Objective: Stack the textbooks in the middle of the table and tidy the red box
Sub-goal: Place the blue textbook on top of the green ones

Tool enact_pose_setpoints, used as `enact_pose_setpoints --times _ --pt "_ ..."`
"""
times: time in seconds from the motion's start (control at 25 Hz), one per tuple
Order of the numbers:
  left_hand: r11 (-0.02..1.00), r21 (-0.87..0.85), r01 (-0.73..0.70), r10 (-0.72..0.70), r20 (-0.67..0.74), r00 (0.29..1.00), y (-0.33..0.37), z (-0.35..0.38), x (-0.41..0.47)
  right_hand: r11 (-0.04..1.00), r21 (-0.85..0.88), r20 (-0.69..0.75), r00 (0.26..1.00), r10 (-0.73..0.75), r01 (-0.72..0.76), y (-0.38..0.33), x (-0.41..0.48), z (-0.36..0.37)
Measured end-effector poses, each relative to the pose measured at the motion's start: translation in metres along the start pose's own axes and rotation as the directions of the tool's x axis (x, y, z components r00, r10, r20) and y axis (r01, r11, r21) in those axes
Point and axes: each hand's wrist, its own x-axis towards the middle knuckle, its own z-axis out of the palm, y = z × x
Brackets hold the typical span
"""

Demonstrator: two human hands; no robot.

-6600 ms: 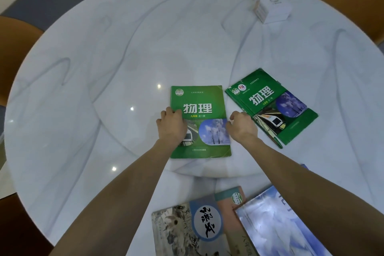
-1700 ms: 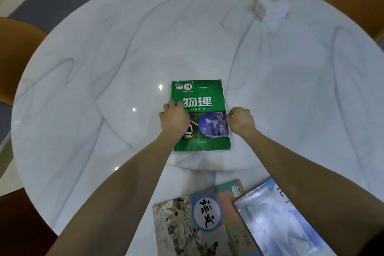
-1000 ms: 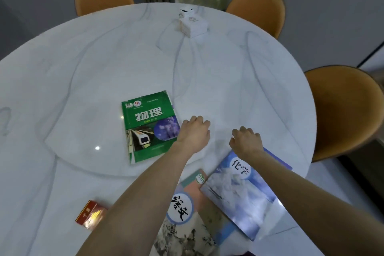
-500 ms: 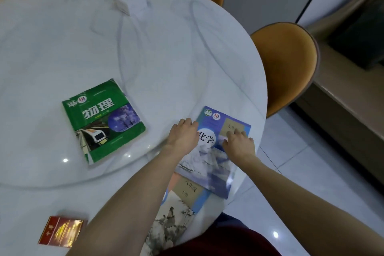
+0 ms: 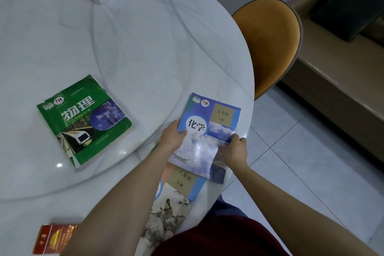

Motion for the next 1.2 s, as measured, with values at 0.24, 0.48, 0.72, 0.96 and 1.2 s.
enact_pose_setpoints --times 0.24,0.48,0.72,0.96,1.2 --pt "0.917 -0.365 -0.163 0.171 -0.009 0.985 -0.010 -0.002 -0.016 0.957 0.285 -0.011 0.998 0.064 -0.058 0.009 -0.001 -0.003" --pt "0.798 -0.565 -0.211 0.181 -0.109 0.977 0.002 -0.023 -0.024 0.824 0.566 0.030 1.000 0.004 -0.020 -0.012 -0.002 -0.019" --pt "0.736 -0.618 -0.276 0.105 -0.299 0.948 0.008 -0.073 -0.031 0.808 0.573 0.052 0.978 -0.204 0.138 -0.082 0.006 -0.035" --pt "0.751 -0.596 -0.286 -0.040 -0.473 0.880 -0.015 -0.127 -0.042 0.801 0.549 0.137 0.920 -0.367 0.238 -0.160 0.001 -0.013" --pt "0.723 -0.640 -0.262 -0.233 -0.582 0.779 -0.050 -0.176 -0.055 0.804 0.484 0.247 0.828 -0.504 0.345 -0.238 -0.008 0.028"
